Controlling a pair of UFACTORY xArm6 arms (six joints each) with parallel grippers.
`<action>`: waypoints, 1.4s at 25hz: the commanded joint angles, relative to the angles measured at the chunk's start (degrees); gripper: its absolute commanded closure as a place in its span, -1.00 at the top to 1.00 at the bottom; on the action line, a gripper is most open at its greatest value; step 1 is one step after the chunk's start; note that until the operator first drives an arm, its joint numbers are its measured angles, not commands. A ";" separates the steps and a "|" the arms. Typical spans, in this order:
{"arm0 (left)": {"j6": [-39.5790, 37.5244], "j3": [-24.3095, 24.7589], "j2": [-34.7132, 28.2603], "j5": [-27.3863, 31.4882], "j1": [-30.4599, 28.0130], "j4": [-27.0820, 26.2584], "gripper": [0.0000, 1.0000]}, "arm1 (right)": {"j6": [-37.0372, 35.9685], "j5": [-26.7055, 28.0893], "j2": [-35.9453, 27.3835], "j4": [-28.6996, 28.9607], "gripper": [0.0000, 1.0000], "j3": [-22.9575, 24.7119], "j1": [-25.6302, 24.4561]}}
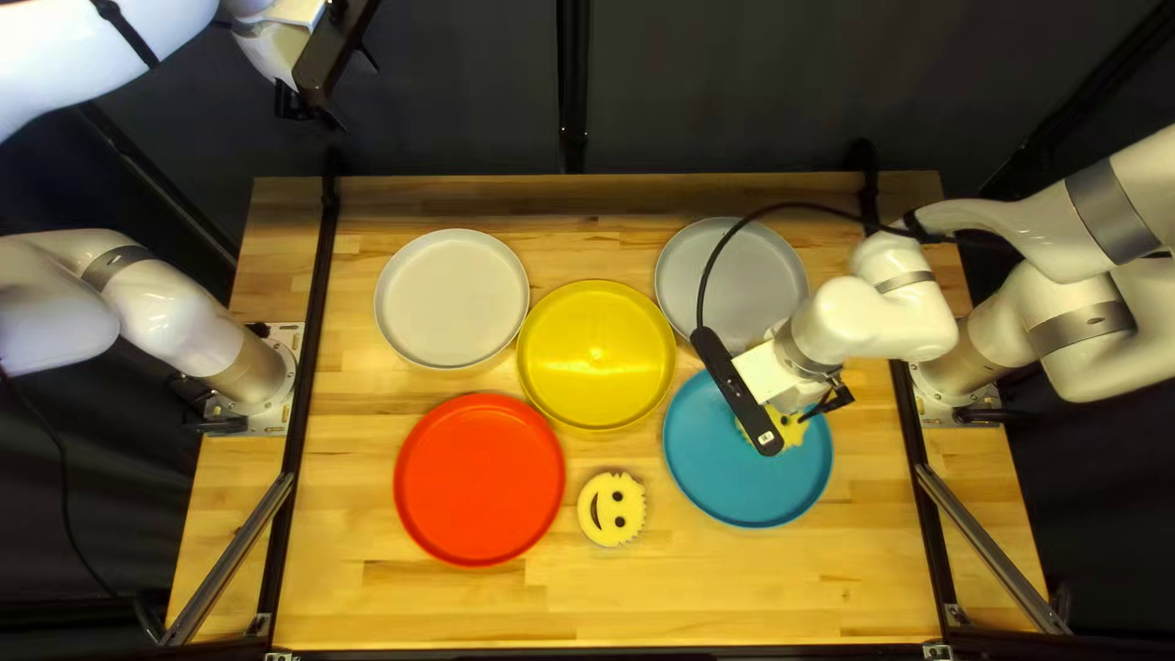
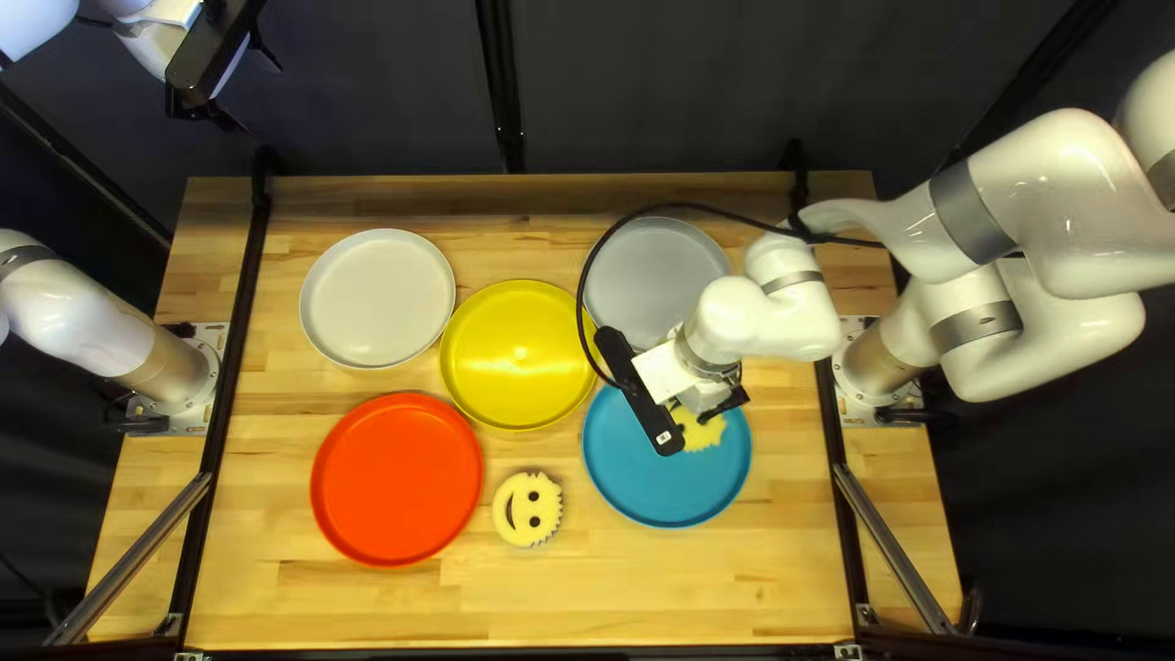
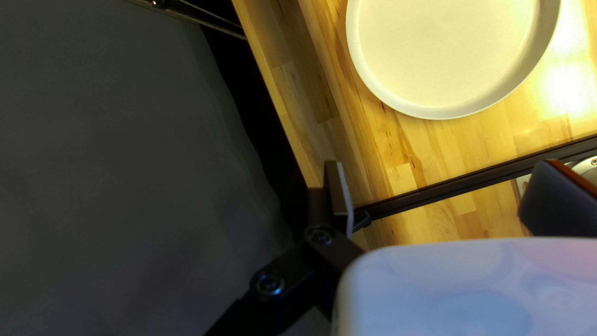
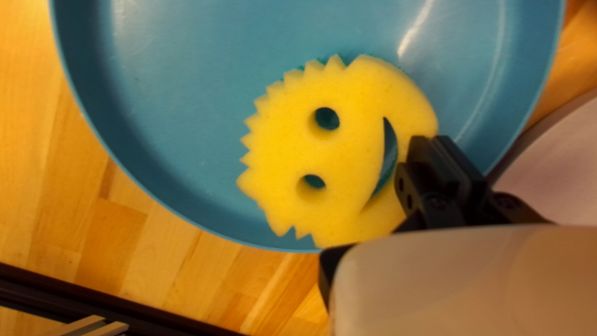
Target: Pick up sponge and scrub the plate
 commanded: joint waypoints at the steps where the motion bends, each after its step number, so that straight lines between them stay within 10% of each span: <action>1: 0.00 0.00 0.00 0.00 0.00 0.00 1.00 | 1.49 0.80 -0.15 0.22 -1.00 0.01 1.97; 9: 0.00 0.00 0.00 0.00 0.00 0.00 1.00 | 3.65 1.89 -0.68 -1.31 -1.00 -0.69 2.73; 21: 0.00 0.00 0.00 0.00 0.00 0.00 1.00 | -7.75 -2.45 6.33 -1.44 -1.00 -5.93 -9.67; 35: 0.00 0.00 0.00 0.00 0.00 0.00 1.00 | 5.64 -2.90 2.12 -5.09 -1.00 -0.84 1.74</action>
